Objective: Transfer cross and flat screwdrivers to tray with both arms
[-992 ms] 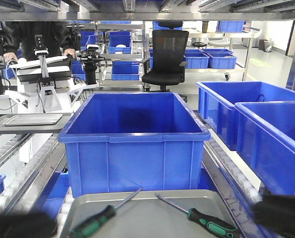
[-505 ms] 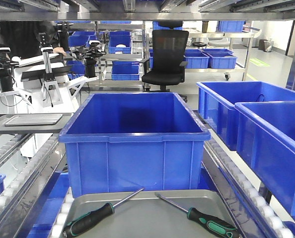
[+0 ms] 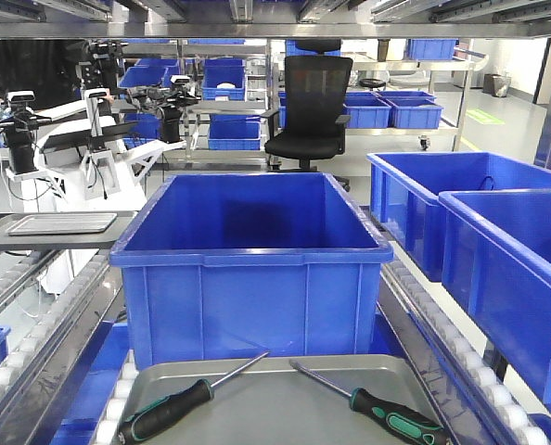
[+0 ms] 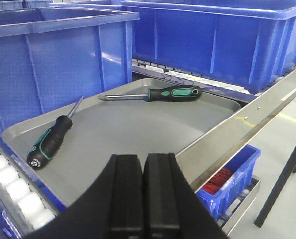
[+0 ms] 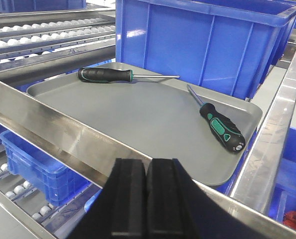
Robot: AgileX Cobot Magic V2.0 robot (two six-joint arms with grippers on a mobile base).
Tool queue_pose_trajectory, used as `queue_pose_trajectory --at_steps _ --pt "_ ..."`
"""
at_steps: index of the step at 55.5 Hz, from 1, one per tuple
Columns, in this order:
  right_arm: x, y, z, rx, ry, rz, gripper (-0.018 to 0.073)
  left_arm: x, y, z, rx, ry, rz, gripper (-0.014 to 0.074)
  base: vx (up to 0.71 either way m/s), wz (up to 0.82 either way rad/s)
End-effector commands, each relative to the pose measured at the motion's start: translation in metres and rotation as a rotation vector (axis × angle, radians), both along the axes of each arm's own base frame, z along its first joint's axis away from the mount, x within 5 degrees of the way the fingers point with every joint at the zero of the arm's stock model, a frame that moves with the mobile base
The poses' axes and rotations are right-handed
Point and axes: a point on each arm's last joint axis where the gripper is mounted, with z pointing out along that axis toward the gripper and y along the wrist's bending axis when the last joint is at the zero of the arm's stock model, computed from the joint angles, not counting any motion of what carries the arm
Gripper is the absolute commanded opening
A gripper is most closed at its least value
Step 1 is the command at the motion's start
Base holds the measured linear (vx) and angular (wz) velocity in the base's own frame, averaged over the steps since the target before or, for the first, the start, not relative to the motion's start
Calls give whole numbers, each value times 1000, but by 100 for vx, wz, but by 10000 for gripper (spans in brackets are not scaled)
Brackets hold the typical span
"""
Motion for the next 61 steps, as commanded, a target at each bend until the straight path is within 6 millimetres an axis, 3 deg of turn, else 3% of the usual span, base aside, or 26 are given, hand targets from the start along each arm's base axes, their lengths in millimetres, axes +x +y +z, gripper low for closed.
queue_pose_trajectory --at_steps 1,9,16,29,61 --pt "2 -1 13 52 -65 -26 -8 4 3 13 -12 -103 43 3 0 0" --pt "2 -1 13 52 -65 -26 -8 9 19 -3 93 -187 217 3 0 1" --pt "2 -1 13 52 -65 -26 -8 10 36 -31 91 -229 421 3 0 1" --pt "2 -1 13 52 -65 -26 -8 -5 50 -87 22 -365 578 3 0 0" --pt "2 0 12 46 -54 -21 -8 -5 50 -94 58 -287 585 3 0 0"
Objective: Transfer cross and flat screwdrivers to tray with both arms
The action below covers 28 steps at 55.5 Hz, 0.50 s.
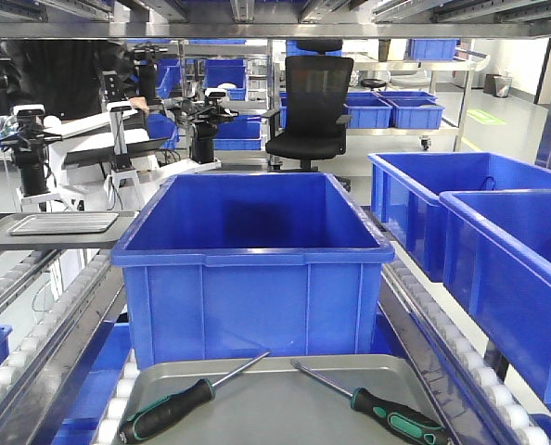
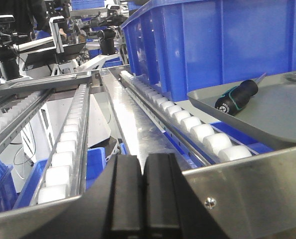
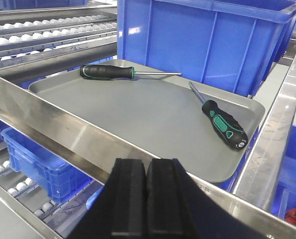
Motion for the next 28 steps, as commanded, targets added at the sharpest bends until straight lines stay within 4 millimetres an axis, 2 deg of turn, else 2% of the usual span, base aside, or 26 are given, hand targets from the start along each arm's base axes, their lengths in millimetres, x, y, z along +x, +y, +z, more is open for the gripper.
queue_pose_trajectory --at_steps 1,18,21,28 --pt "2 0 13 49 -64 -24 -8 -1 1 15 -24 -103 8 3 0 0" --pt "3 -2 13 10 -81 -36 -8 -1 1 15 -24 -103 8 3 0 0" --pt "7 -7 9 -47 -104 -77 -8 -1 1 15 -24 -103 8 3 0 0" --pt "24 -16 -8 -19 -166 -264 -8 -1 1 15 -24 -103 8 3 0 0"
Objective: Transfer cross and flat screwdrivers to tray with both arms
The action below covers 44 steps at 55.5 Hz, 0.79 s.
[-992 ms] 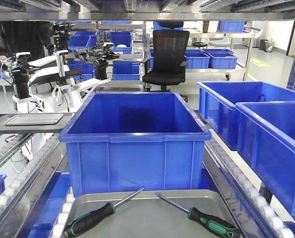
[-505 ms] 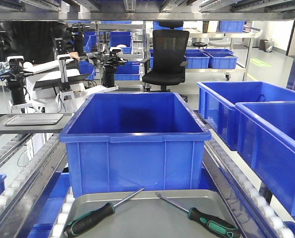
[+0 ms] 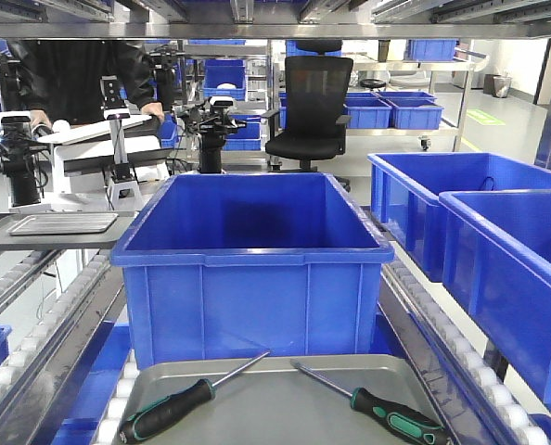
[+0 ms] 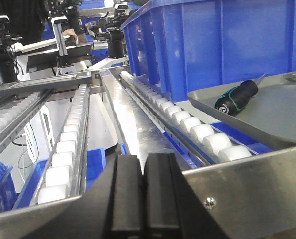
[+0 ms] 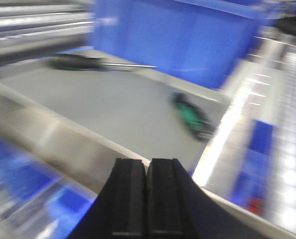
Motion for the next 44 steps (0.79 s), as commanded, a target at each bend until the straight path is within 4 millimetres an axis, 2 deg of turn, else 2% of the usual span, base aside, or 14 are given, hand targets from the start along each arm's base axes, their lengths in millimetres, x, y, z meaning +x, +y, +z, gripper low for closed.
queue_pose_trajectory --at_steps 1,9,14,21,44 --pt "15 -9 1 48 -150 -161 -8 -1 1 15 -24 -103 8 3 0 0" --pt "26 -20 -39 178 -215 -363 -8 -1 1 15 -24 -103 8 3 0 0" --pt "20 -26 -69 239 -209 -452 -8 -1 1 15 -24 -103 8 3 0 0" --pt "11 -30 -98 255 -249 -513 -8 -1 1 15 -24 -103 8 3 0 0" --pt "10 -30 -102 239 -207 -528 -8 -1 1 15 -24 -102 8 3 0 0"
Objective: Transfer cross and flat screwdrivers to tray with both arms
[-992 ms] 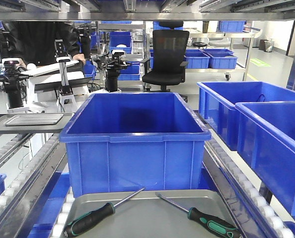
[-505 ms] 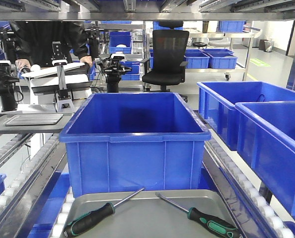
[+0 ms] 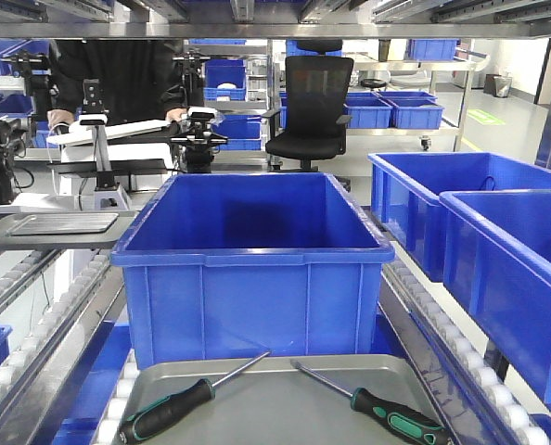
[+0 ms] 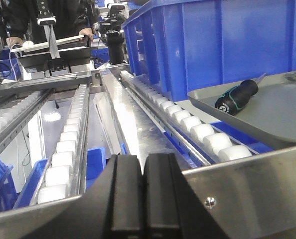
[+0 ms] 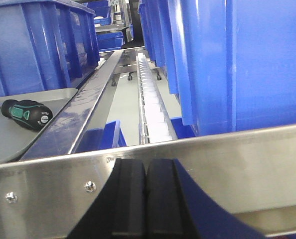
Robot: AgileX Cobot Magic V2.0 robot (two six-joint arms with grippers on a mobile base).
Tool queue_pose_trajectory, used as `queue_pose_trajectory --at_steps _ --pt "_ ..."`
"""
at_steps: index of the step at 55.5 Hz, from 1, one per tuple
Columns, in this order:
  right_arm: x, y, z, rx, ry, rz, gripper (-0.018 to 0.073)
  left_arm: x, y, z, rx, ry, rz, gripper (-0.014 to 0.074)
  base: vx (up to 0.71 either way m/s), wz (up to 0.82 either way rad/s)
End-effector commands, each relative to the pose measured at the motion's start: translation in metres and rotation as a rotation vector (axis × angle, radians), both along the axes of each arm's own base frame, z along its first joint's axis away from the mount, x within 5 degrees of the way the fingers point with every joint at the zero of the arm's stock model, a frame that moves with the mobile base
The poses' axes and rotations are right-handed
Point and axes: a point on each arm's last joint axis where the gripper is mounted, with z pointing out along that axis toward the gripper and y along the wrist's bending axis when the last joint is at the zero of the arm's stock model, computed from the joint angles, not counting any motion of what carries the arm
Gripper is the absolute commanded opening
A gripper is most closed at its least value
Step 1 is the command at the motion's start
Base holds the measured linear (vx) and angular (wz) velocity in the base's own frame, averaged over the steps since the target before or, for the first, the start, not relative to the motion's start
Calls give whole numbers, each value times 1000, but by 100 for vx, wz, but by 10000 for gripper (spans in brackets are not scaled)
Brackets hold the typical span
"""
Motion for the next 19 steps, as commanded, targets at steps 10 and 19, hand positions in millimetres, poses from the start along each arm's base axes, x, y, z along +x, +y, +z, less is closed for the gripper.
queue_pose_trajectory --at_steps 10,19 --pt "1 0 4 -14 -74 -2 -8 -1 1 15 -25 -102 8 3 0 0" --pt "1 0 4 -14 -74 -2 -8 -1 1 15 -25 -102 8 3 0 0"
